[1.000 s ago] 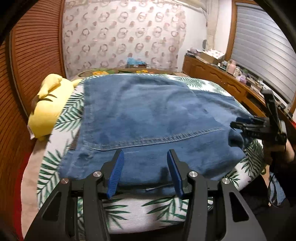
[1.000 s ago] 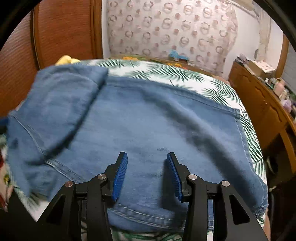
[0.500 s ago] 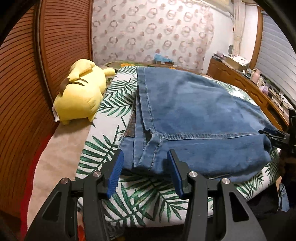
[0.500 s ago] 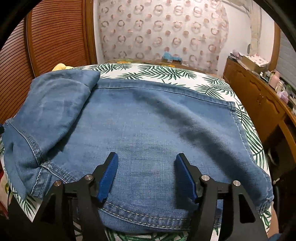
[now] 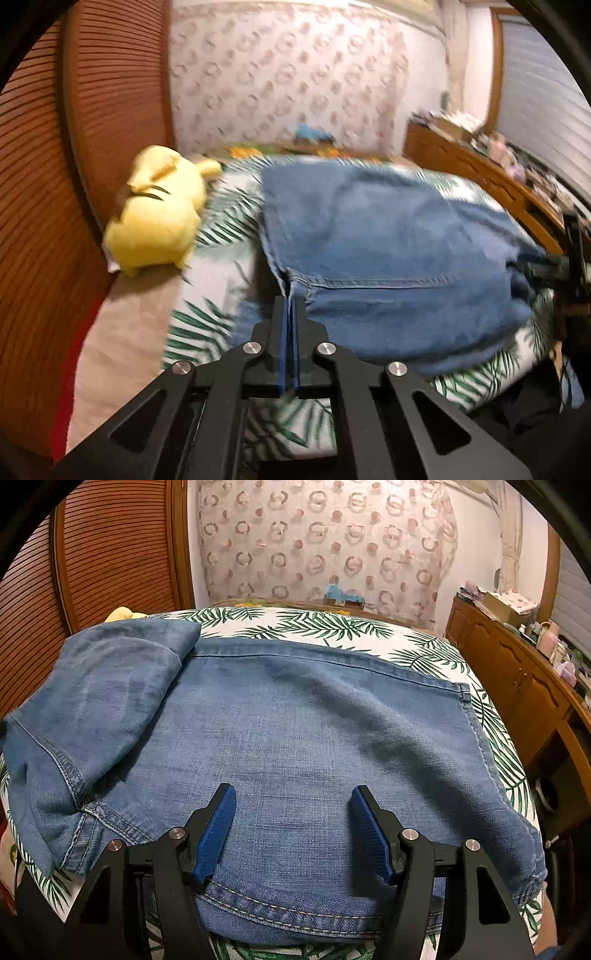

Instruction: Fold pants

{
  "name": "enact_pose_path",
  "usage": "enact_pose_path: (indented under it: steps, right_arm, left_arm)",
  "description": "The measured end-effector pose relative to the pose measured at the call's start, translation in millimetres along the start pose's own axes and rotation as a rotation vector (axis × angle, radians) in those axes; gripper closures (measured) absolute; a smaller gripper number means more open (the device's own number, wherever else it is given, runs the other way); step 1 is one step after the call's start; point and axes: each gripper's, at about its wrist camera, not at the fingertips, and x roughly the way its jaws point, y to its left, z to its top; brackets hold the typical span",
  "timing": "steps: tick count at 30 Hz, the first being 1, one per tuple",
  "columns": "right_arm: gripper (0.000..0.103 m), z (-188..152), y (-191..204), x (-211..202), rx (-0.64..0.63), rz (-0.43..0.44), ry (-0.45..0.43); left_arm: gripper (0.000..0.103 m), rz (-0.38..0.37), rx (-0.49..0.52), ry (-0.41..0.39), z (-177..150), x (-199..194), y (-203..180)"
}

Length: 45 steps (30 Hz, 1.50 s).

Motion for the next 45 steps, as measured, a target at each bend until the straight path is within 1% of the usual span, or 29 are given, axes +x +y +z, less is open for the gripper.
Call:
enact_pose_path:
  steps: [1, 3, 4, 6, 11, 12, 13, 14, 15, 16, 17, 19, 21, 26, 31, 33, 35, 38, 41, 43, 45]
  right_arm:
    - [0.036, 0, 1, 0, -0.001, 0.000, 0.000]
    - [0.036, 0, 1, 0, -0.001, 0.000, 0.000]
    - [0.036, 0, 1, 0, -0.001, 0.000, 0.000]
    - [0.036, 0, 1, 0, -0.001, -0.001, 0.000]
    - [0.036, 0, 1, 1, -0.002, -0.001, 0.000]
    - [0.036, 0, 1, 1, -0.002, -0.001, 0.000]
    - [0.036, 0, 1, 1, -0.002, -0.002, 0.000]
    - [0.036, 0, 1, 1, -0.002, -0.002, 0.000]
    - [0.036, -1, 1, 1, -0.002, -0.002, 0.000]
    - [0.036, -1, 1, 1, -0.003, -0.002, -0.001]
    - [0.036, 0, 2, 0, -0.003, -0.003, 0.000]
    - [0.036, 0, 2, 0, -0.003, -0.004, -0.001]
    - [0.036, 0, 1, 0, -0.004, -0.004, -0.001]
    - [0.036, 0, 2, 0, -0.006, -0.001, 0.001]
    - [0.036, 1, -2, -4, -0.024, 0.029, 0.021]
    - [0.038, 2, -7, -7, -0.002, 0.067, 0.026]
    - [0.044, 11, -11, -12, 0.011, 0.109, 0.015]
    - [0.047, 34, -9, -18, -0.012, 0.134, -0.020]
    - [0.058, 61, 2, -13, -0.037, 0.183, -0.033]
    - [0.067, 82, 13, -3, -0.050, 0.216, -0.028]
    - [0.073, 100, 25, 12, -0.044, 0.254, -0.012]
  left_arm:
    - [0.100, 0.006, -0.010, -0.003, 2, -2, 5]
    - [0.100, 0.042, -0.015, -0.006, 5, -3, 11]
    - [0.100, 0.043, -0.016, 0.001, 5, -1, 14]
    - [0.100, 0.020, -0.044, 0.018, 4, 2, 19]
    - [0.100, 0.015, -0.043, 0.041, 1, 7, 14]
    - [0.098, 0.014, -0.044, 0.043, 1, 7, 12]
    - [0.092, 0.018, -0.042, 0.044, 2, 7, 9]
    - [0.088, 0.017, -0.039, 0.043, 2, 7, 7]
    - [0.080, 0.011, -0.034, 0.039, 2, 6, 5]
    - [0.068, 0.004, -0.031, 0.035, 2, 6, 3]
    - [0.060, -0.004, -0.030, 0.028, 2, 5, 1]
    - [0.035, -0.035, -0.029, 0.008, 3, 1, -4]
    - [0.027, -0.060, -0.028, -0.002, 3, 0, -10]
    - [0.027, -0.106, 0.004, -0.005, 7, 8, -38]
    - [0.027, -0.160, 0.053, 0.018, 8, 20, -68]
    - [0.027, -0.168, 0.071, 0.026, 9, 25, -76]
    - [0.027, -0.173, 0.090, 0.033, 10, 32, -86]
    - [0.027, -0.180, 0.103, 0.045, 12, 41, -96]
    - [0.027, -0.191, 0.113, 0.053, 12, 46, -105]
    - [0.027, -0.195, 0.119, 0.064, 10, 50, -109]
    - [0.027, -0.190, 0.125, 0.073, 8, 54, -110]
